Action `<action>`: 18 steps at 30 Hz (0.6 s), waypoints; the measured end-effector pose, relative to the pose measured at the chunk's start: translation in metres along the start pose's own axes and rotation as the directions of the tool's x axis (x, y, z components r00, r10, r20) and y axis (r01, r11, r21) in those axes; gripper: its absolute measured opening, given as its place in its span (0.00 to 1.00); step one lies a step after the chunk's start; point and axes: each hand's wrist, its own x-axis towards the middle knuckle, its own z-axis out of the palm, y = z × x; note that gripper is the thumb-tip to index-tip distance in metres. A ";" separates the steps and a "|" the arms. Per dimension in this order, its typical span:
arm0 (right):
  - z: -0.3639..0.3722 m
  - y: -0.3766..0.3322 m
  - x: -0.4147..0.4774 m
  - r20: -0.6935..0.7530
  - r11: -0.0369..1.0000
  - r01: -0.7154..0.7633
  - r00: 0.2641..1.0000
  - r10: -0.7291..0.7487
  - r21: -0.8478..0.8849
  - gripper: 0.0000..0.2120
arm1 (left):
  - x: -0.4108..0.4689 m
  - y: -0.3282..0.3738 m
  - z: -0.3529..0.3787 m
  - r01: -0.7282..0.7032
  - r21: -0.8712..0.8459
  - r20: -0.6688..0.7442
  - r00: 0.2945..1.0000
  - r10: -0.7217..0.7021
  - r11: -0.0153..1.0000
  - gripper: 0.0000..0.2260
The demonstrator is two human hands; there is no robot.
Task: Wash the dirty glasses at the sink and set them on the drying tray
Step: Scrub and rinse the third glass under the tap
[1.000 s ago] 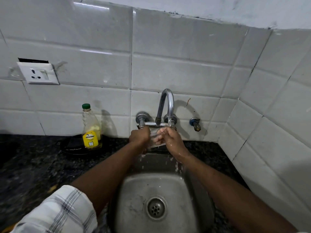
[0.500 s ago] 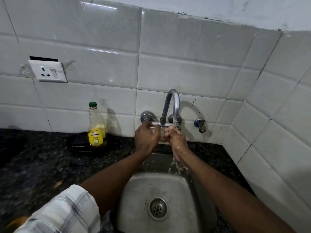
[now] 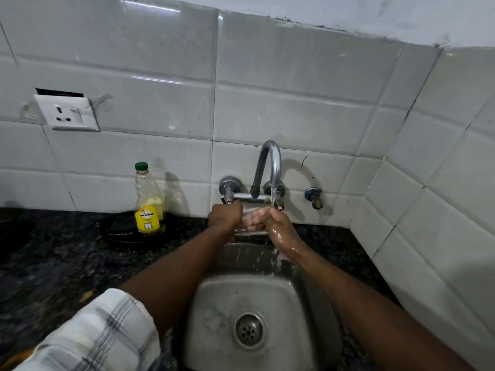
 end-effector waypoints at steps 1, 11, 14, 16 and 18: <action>0.001 0.001 -0.002 -0.017 1.000 -0.005 1.000 0.005 -0.003 0.15 | 0.002 -0.001 0.000 0.056 0.010 0.019 0.998 -0.057 0.998 0.23; -0.004 0.005 -0.002 -0.067 1.000 0.004 0.998 -0.005 -0.014 0.17 | 0.002 0.001 -0.001 0.087 -0.039 0.135 0.988 -0.081 0.995 0.24; -0.001 0.002 0.003 -0.170 0.997 -0.053 0.984 0.061 0.049 0.20 | -0.016 -0.002 0.005 -0.266 -0.031 -0.042 0.963 0.265 0.963 0.19; -0.005 -0.003 0.007 -0.142 0.984 -0.086 0.984 0.108 0.157 0.20 | -0.036 -0.005 0.003 -0.534 -0.002 -0.128 0.839 0.530 0.845 0.12; -0.007 -0.006 0.003 -0.071 0.992 -0.063 0.995 0.071 0.109 0.19 | -0.026 -0.001 0.003 -0.435 -0.012 -0.112 0.895 0.431 0.900 0.11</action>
